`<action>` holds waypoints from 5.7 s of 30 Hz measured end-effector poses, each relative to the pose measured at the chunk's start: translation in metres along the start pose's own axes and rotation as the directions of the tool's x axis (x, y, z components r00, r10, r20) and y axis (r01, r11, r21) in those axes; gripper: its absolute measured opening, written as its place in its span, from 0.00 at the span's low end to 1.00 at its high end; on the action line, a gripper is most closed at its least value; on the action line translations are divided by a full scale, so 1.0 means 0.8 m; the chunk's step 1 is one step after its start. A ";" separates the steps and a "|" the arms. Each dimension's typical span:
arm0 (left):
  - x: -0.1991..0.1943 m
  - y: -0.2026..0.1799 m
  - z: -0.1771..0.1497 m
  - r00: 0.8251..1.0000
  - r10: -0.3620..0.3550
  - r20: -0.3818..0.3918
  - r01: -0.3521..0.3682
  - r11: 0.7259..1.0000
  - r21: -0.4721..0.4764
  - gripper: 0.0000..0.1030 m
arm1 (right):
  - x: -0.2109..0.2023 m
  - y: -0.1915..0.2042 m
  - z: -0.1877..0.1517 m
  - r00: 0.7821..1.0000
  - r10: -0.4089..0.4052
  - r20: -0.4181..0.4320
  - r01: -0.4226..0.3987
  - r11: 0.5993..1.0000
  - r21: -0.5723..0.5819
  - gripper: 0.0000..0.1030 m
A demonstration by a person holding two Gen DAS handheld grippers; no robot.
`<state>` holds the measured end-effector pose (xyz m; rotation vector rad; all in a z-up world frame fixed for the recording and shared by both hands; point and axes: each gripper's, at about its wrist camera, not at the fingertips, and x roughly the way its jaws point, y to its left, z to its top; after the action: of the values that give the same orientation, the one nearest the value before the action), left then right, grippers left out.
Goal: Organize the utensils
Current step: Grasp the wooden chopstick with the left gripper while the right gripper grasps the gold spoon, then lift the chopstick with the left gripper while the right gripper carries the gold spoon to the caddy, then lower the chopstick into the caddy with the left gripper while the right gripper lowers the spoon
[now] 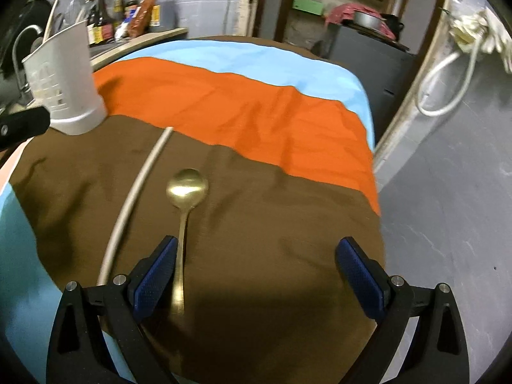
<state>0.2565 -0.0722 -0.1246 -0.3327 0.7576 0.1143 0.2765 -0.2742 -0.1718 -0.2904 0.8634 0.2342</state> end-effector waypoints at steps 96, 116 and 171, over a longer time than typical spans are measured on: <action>-0.108 0.117 0.177 0.933 -0.234 0.273 0.258 0.965 -0.053 0.04 | -0.144 0.073 0.187 0.730 0.349 0.587 -0.466 0.883 0.056 0.03; -0.057 0.220 0.239 0.853 -0.132 0.506 0.226 0.966 -0.129 0.04 | -0.127 0.162 0.266 0.681 0.131 0.721 -0.362 0.916 0.175 0.03; -0.082 0.186 0.145 0.898 0.001 0.439 0.019 0.999 -0.041 0.06 | -0.077 0.175 0.206 0.755 0.236 0.611 -0.379 0.919 0.113 0.26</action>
<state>0.2524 0.1079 -0.0387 -0.3368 0.3035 0.1905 0.3107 -0.0916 -0.0446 0.1550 0.3005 0.5026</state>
